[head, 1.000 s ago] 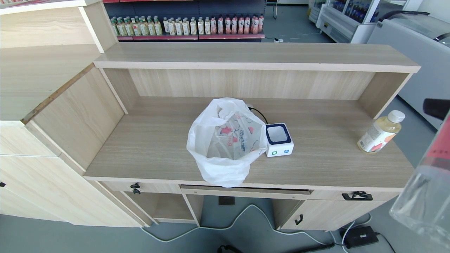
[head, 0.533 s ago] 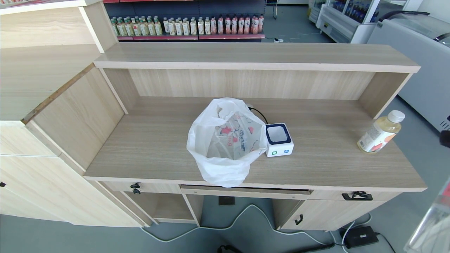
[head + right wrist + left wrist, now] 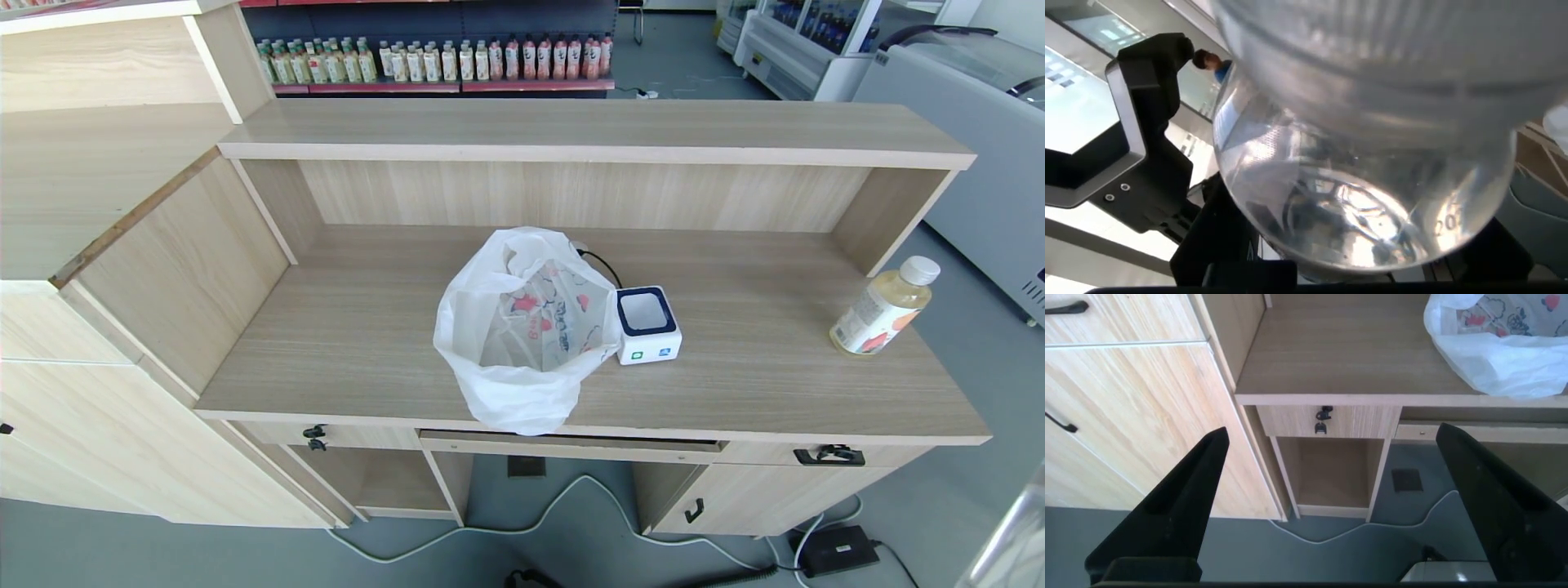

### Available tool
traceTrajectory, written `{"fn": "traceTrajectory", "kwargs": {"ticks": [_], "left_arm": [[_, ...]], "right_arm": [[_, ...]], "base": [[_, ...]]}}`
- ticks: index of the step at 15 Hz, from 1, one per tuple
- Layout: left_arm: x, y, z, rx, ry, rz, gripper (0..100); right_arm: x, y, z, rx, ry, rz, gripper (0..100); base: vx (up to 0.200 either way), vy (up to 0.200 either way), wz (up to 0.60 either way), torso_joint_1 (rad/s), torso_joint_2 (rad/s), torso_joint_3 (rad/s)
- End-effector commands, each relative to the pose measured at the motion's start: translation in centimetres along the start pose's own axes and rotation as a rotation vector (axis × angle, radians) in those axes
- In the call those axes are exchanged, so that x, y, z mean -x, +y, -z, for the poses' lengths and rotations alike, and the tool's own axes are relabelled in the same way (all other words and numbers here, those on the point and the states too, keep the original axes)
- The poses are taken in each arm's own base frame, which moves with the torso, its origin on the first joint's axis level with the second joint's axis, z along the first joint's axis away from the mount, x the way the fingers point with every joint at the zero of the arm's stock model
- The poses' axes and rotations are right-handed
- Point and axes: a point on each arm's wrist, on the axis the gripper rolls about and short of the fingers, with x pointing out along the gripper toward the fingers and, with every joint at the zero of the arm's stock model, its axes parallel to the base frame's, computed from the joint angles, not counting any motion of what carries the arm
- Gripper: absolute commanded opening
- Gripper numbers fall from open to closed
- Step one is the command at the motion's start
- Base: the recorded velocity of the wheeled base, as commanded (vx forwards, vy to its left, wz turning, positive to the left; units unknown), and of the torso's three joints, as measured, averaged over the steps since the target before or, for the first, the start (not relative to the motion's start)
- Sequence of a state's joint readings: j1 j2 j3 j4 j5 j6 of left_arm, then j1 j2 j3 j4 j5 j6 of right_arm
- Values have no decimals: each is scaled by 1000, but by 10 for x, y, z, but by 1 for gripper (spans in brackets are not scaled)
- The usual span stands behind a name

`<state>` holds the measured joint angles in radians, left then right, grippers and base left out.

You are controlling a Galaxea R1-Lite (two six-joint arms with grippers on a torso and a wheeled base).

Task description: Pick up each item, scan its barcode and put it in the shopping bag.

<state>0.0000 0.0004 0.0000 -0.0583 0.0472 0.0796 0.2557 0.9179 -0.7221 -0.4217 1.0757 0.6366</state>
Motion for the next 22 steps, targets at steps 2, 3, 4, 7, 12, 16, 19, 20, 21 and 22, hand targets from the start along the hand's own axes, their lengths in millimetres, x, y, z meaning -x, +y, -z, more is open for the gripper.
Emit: {"fn": "traceTrajectory", "kwargs": {"ticks": [2, 3, 4, 7, 12, 16, 19, 20, 21, 22], "left_arm": [[0, 0, 0, 0, 0, 0, 100], [0, 0, 0, 0, 0, 0, 100], [0, 0, 0, 0, -2, 0, 100], [0, 0, 0, 0, 0, 0, 100], [0, 0, 0, 0, 0, 0, 100], [0, 0, 0, 0, 0, 0, 100], [0, 0, 0, 0, 0, 0, 100], [0, 0, 0, 0, -2, 0, 100], [0, 0, 0, 0, -2, 0, 100], [0, 0, 0, 0, -2, 0, 100]], "right_arm": [[0, -2, 1, -2, -2, 10, 0], [1, -2, 1, 0, -4, 14, 0], [1, -2, 1, 5, -6, 18, 0], [3, -4, 3, 2, -9, 36, 0], [2, -25, 1, 80, -47, 174, 0], [16, -61, 28, 252, -33, 718, 0], [26, -80, 32, 305, -37, 1232, 0], [30, -87, 38, 288, -17, 1337, 0], [35, -97, 40, 294, 29, 1468, 0], [40, -104, 40, 317, 67, 1577, 0]], "base": [[0, 0, 0, 0, 0, 0], [0, 0, 0, 0, 0, 0], [0, 0, 0, 0, 0, 0], [0, 0, 0, 0, 0, 0], [0, 0, 0, 0, 0, 0], [0, 0, 0, 0, 0, 0], [0, 0, 0, 0, 0, 0], [0, 0, 0, 0, 0, 0], [0, 0, 0, 0, 0, 0], [0, 0, 0, 0, 0, 0]]}}
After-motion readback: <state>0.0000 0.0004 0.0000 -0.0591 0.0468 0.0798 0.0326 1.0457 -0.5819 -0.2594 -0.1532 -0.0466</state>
